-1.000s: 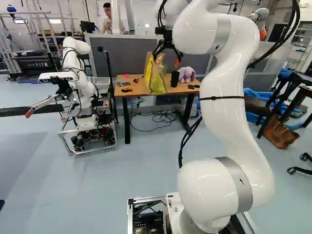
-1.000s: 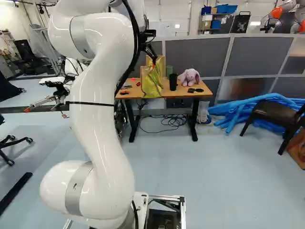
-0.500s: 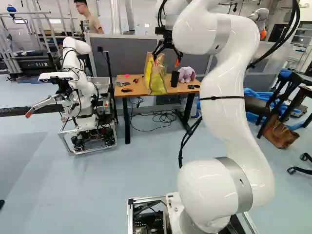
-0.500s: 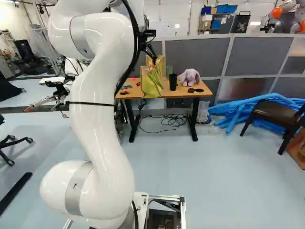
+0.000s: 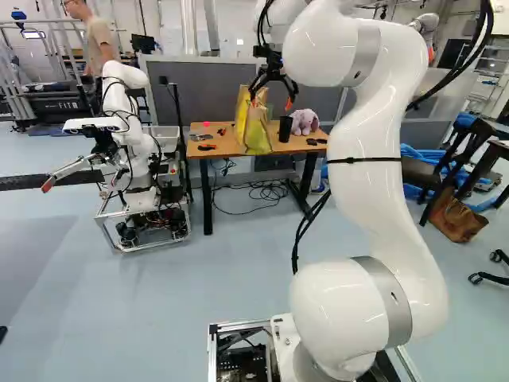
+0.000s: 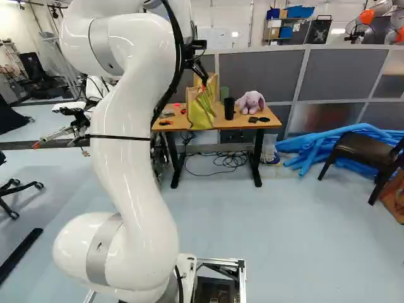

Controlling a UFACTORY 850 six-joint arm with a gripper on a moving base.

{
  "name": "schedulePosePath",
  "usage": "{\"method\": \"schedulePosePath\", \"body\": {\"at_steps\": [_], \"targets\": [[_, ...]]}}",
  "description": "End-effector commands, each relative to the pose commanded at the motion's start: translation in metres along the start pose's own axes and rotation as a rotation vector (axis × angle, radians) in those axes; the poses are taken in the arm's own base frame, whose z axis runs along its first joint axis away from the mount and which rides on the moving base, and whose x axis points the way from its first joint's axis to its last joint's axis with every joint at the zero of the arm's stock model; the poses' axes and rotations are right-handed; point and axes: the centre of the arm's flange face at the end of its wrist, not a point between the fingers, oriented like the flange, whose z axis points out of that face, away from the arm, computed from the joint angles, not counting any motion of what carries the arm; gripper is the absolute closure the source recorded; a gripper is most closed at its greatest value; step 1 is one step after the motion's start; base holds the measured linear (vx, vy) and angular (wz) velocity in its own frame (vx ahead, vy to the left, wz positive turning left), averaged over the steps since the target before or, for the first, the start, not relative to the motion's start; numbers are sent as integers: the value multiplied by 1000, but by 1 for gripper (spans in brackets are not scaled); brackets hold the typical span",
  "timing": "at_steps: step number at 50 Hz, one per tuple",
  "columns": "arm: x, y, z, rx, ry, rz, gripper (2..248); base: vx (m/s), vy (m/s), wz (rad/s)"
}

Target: Pick up the bag on the ground and place it on the table

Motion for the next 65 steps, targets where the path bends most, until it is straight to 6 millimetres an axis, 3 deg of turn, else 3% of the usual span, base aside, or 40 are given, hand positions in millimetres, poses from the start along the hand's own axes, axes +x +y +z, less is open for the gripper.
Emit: {"method": "schedulePosePath", "body": {"at_steps": [36,65], "targets": [[-18,2,26,1,105,-3,3,0,0,0],[-52,5,60,1,243,-7,3,0,0,0]]}}
